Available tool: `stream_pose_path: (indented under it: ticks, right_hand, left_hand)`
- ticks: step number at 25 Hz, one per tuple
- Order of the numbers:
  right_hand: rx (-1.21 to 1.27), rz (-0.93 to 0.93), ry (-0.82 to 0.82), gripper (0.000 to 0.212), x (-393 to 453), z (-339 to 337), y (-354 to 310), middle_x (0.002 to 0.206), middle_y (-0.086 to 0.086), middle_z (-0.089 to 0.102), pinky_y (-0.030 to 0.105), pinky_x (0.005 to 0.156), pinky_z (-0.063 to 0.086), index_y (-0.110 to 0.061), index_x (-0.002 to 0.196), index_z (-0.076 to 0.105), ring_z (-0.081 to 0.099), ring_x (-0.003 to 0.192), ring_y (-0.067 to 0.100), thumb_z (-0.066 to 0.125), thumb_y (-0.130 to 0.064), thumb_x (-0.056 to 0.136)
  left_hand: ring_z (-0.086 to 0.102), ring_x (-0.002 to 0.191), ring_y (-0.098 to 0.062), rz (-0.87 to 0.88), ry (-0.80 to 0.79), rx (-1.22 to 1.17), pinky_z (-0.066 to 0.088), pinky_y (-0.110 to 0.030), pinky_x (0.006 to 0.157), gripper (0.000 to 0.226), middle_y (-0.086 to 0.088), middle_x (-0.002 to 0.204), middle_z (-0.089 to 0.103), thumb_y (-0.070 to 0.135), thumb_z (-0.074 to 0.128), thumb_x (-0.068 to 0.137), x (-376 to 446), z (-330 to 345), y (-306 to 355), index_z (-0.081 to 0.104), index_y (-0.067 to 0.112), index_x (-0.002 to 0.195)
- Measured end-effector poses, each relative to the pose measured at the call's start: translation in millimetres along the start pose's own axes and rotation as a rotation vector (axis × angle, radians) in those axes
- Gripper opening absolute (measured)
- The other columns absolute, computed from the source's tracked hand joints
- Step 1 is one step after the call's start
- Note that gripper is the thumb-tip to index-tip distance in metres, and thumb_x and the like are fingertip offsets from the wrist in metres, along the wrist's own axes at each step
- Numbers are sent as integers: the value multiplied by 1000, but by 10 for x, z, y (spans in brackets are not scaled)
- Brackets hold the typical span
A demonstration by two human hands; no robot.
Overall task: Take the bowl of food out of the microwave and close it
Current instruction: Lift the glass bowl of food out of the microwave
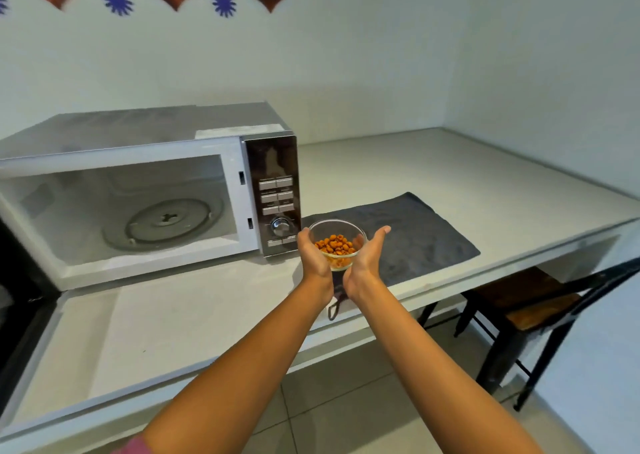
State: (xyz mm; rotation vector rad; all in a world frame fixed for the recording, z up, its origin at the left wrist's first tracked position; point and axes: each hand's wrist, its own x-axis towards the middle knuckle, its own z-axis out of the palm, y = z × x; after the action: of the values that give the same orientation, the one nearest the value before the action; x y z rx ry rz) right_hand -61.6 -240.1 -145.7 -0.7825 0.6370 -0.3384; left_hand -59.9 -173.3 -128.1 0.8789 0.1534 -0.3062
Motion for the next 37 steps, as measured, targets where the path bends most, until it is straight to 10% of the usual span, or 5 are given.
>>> stream_pose_path:
  ticks: [5, 24, 28, 33, 37]
  right_hand:
    - [27, -63, 78, 88, 413, -206, -283, 149, 12, 49, 43, 107, 43, -14, 151, 40, 52, 132, 31, 15, -76, 94]
    - [-19, -177, 124, 92, 1248, -478, -670, 158, 12, 39, 45, 117, 35, -11, 154, 34, 44, 142, 33, 13, -76, 93]
    - [-59, -185, 115, 89, 1230, -492, -683, 157, 13, 40, 43, 114, 36, -13, 155, 32, 44, 141, 34, 10, -75, 94]
    - [-177, -458, 395, 74, 1099, -451, -732, 152, 5, 44, 36, 113, 35, -15, 150, 38, 41, 142, 27, 17, -65, 100]
    - [-135, -910, 429, 46, 851, -220, -743, 123, -2, 59, 12, 92, 40, -11, 129, 56, 55, 123, 15, 29, -41, 108]
  left_hand:
    - [61, 75, -9, -33, -26, 189, 45, -25, 58, 42, 10, 69, 68, 43, 28, 101, 373, 319, -235, 61, 28, 81]
    - [61, 83, -14, -162, -156, 294, 47, -29, 62, 31, 1, 90, 61, 51, 31, 99, 1213, 785, -708, 53, 31, 96]
    - [61, 109, -27, -187, -175, 353, 53, -44, 92, 57, -14, 120, 61, 55, 31, 97, 1183, 785, -700, 51, 15, 132]
    - [14, 149, -21, 256, -213, 569, 17, -45, 121, 54, -1, 164, 11, 44, 30, 104, 874, 867, -511, 18, 30, 154]
    - [21, 147, -14, 568, -306, 603, 22, -40, 119, 58, 2, 160, 24, 43, 33, 98, 575, 805, -269, 27, 24, 152]
